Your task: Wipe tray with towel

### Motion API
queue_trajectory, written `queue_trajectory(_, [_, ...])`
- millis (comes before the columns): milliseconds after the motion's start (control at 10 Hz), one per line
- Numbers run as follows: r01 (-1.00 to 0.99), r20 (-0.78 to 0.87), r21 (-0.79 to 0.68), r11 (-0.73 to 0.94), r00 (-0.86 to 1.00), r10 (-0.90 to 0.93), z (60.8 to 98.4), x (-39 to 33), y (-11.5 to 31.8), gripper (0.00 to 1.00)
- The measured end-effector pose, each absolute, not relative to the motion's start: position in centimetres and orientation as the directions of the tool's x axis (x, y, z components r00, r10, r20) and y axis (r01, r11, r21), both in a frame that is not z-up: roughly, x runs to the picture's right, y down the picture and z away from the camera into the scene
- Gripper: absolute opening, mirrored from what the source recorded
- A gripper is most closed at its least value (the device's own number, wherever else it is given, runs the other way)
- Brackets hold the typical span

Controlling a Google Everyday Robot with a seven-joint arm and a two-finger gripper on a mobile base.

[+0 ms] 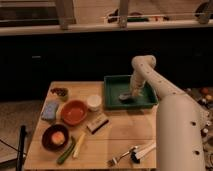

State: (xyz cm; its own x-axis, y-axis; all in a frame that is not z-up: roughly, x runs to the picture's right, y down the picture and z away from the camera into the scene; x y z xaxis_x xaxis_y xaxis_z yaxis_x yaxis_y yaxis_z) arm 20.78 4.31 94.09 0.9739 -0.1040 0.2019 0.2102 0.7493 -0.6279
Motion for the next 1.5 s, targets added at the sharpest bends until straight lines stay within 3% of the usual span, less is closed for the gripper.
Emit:
queue_trajectory(800, [0.067, 0.065, -0.629, 0.775, 0.997, -0.034, 96.4, 25.1, 1.9, 0.00])
queue_trajectory(1500, [0.330, 0.275, -0.619, 0.713, 0.941, -0.197, 94.8, 18.6, 3.9, 0.00])
